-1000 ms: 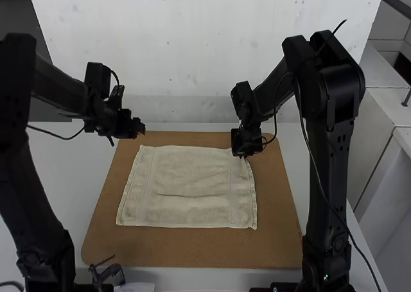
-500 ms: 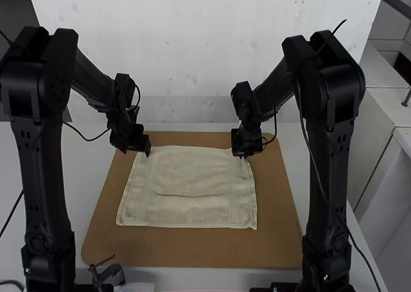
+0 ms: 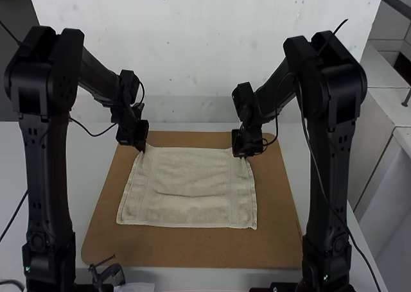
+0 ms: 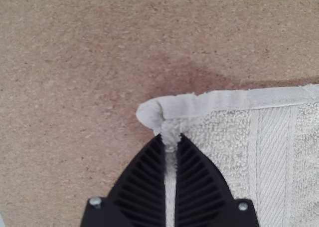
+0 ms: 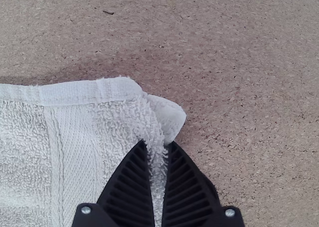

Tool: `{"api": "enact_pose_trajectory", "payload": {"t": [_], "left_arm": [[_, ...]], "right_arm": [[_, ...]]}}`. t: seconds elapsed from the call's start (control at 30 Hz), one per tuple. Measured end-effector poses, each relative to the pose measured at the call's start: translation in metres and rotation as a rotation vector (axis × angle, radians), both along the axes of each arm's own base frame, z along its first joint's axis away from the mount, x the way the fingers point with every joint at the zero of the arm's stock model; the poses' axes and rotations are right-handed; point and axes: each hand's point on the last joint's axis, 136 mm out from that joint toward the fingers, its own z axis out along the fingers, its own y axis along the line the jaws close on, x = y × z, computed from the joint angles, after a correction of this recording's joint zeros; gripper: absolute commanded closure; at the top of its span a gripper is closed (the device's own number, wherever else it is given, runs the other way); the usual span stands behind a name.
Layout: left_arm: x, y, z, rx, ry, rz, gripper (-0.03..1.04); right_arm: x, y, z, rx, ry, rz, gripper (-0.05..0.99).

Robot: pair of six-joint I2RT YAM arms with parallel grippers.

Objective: Fold the towel.

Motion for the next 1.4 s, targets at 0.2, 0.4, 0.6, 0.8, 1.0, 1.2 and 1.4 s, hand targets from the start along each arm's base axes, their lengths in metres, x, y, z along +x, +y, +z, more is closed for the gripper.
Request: {"api": "enact_pose_trajectory", "payload": {"t": [0.2, 0.4, 0.6, 0.8, 1.0, 1.2, 1.4], "left_arm": [[-0.003, -0.002, 0.003, -0.018, 0.011, 0.020, 0.99], [0.000, -0.020, 0.057, -0.062, -0.075, 0.010, 0.99], [0.008, -0.022, 0.105, -0.090, -0.169, 0.027, 0.99], [0.001, -0.019, 0.117, -0.109, -0.187, 0.060, 0.99], [-0.044, -0.026, 0.109, -0.109, -0.152, 0.033, 0.99], [-0.071, -0.021, 0.079, -0.087, -0.071, 0.019, 0.99], [-0.106, -0.017, 0.080, -0.079, -0.051, -0.004, 0.99]], "right_arm": [[0.006, -0.005, 0.003, 0.005, -0.020, -0.015, 0.92], [0.023, -0.022, 0.021, -0.008, -0.096, -0.067, 0.92], [0.052, -0.020, 0.077, 0.036, -0.290, -0.092, 0.92], [0.059, -0.018, 0.115, 0.085, -0.428, -0.099, 0.92], [0.026, -0.029, 0.098, 0.047, -0.376, -0.071, 0.92], [-0.014, -0.037, 0.079, 0.004, -0.270, -0.003, 0.92], [-0.043, -0.040, 0.088, -0.003, -0.238, 0.054, 0.92]]}}
